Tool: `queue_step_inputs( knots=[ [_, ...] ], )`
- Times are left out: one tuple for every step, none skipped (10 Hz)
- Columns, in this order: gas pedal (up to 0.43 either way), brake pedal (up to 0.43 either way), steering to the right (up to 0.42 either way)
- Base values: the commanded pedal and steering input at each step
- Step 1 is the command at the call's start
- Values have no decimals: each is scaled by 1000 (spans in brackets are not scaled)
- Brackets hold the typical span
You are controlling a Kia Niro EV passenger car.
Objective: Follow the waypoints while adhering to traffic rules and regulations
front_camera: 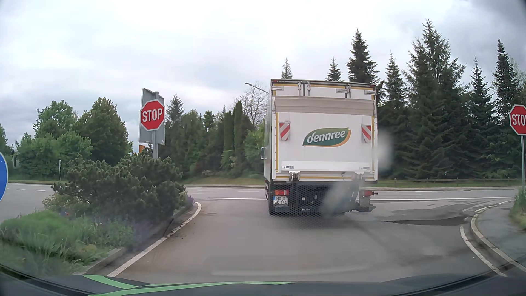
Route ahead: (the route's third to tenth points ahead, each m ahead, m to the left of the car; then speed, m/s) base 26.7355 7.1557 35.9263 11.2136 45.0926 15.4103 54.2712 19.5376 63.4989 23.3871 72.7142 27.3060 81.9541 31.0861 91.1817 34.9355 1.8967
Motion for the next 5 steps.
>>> queue_step_inputs(
  knots=[
    [0,0,-7],
    [0,0,-7],
    [0,0,-7],
    [0,0,-7],
    [0,0,-8]
  ],
)
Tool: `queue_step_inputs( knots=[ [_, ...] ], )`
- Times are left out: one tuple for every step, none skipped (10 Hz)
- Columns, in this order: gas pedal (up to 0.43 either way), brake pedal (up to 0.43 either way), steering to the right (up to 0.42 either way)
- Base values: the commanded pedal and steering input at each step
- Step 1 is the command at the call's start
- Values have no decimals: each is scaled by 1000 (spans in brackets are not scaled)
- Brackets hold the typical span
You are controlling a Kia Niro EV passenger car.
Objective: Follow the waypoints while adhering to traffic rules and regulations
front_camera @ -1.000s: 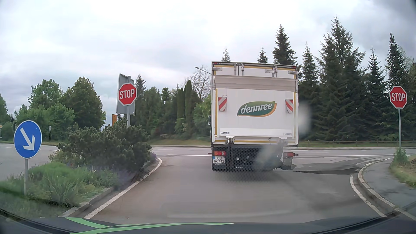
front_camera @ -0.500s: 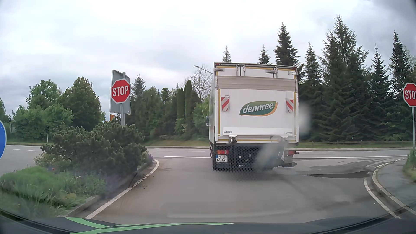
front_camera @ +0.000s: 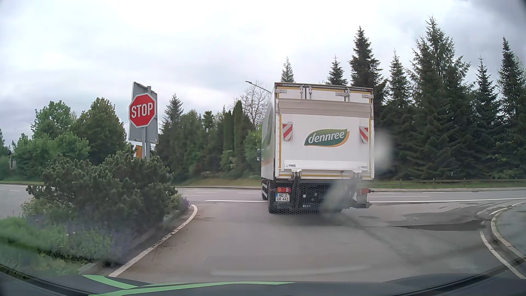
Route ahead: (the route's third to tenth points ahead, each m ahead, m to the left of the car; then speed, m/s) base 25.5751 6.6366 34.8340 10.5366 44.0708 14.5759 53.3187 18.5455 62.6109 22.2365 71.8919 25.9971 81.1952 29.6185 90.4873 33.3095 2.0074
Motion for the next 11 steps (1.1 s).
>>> queue_step_inputs(
  knots=[
    [0,0,-8],
    [0,0,-8],
    [0,0,-5],
    [0,0,-4],
    [0,0,-4],
    [0,0,-4],
    [0,0,-4],
    [0,0,-4],
    [0,0,-4],
    [0,0,-3],
    [0,0,-3]
  ],
)
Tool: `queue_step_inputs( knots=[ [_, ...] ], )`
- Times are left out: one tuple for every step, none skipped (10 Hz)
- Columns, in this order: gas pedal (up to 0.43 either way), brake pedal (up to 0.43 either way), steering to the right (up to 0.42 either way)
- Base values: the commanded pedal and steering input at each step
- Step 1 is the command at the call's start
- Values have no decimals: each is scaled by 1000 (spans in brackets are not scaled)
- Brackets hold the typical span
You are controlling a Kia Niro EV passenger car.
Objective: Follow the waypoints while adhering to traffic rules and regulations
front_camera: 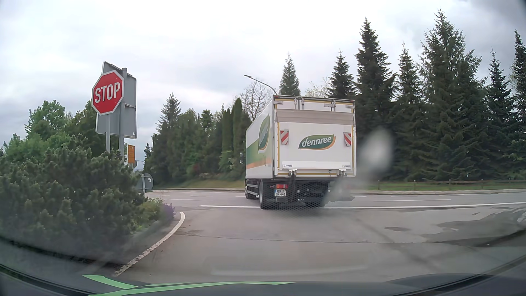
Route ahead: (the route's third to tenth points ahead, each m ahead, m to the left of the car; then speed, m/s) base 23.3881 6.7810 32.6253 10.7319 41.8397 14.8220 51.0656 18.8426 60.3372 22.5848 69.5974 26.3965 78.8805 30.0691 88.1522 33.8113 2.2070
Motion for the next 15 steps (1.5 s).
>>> queue_step_inputs(
  knots=[
    [20,0,-3],
    [28,0,-3],
    [28,0,-3],
    [28,0,-3],
    [39,0,-3],
    [39,0,-3],
    [39,0,-3],
    [39,0,-3],
    [39,0,-3],
    [39,0,-3],
    [39,0,-3],
    [39,0,-3],
    [39,0,-3],
    [39,0,-3],
    [39,0,-3]
  ],
)
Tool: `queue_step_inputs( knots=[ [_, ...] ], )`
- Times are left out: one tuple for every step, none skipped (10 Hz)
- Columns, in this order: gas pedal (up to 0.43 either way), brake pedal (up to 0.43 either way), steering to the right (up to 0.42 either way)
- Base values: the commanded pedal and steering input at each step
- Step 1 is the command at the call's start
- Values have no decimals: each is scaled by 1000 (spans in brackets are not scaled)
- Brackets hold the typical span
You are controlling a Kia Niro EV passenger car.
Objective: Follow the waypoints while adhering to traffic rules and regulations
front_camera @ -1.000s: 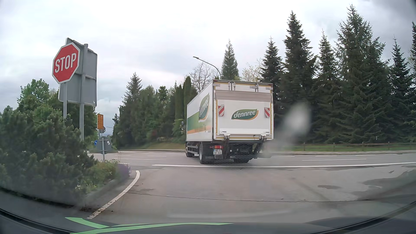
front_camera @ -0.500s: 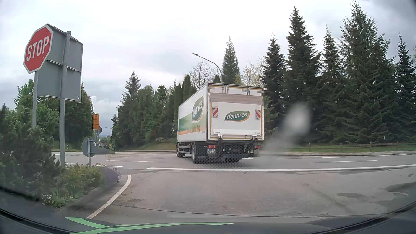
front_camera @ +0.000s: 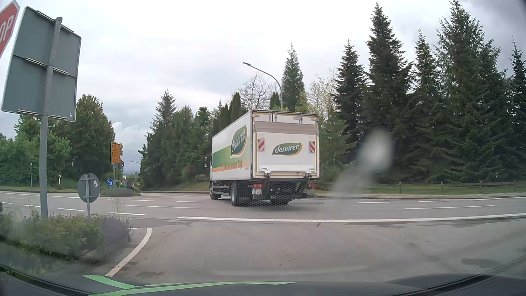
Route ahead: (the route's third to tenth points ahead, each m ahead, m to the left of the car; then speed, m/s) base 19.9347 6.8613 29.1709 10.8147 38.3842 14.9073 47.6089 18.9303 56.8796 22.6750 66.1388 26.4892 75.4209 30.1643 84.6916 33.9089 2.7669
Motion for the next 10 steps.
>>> queue_step_inputs(
  knots=[
    [39,0,-4],
    [39,0,-4],
    [39,0,-5],
    [0,0,-7],
    [0,0,-10],
    [0,0,-14],
    [0,0,-17],
    [0,0,-20],
    [0,0,-24],
    [0,18,-25]
  ],
)
